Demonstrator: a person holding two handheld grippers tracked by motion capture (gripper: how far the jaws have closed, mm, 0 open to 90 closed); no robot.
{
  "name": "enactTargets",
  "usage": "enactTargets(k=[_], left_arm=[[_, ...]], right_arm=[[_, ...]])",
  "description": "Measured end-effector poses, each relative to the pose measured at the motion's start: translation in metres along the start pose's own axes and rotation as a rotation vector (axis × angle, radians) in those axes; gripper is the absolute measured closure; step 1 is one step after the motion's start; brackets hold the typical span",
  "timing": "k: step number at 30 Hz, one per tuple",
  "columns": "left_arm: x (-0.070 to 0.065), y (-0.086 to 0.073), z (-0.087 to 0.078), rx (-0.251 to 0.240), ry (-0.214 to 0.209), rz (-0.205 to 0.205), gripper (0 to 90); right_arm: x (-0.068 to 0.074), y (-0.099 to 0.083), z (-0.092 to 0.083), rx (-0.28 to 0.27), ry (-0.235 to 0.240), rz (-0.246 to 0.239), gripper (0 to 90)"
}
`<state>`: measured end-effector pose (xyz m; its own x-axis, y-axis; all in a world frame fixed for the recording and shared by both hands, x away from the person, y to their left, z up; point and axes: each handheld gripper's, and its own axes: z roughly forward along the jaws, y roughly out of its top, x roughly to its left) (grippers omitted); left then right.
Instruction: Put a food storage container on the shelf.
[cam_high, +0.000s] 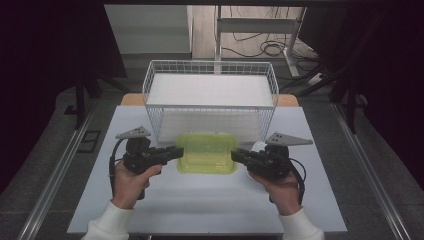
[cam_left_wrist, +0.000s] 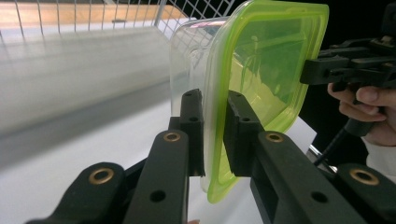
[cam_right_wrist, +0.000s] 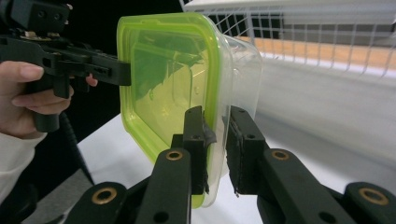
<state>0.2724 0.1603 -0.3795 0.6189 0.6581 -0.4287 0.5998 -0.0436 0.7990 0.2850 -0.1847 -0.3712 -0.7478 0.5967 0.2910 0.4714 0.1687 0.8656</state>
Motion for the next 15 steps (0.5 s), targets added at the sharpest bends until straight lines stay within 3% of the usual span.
enactTargets(k=[5,15], left_arm=[[0.002,0.014,0.002,-0.008,-0.002,0.01,79.5],[0.008,0.056,0.004,-0.03,0.003,0.033,79.4]], right_arm=[[-0.003,0.017,-0.001,0.0,-0.027,-0.024,78.3],[-0.011,0.052,0.001,-0.034,-0.052,-0.059,78.4]])
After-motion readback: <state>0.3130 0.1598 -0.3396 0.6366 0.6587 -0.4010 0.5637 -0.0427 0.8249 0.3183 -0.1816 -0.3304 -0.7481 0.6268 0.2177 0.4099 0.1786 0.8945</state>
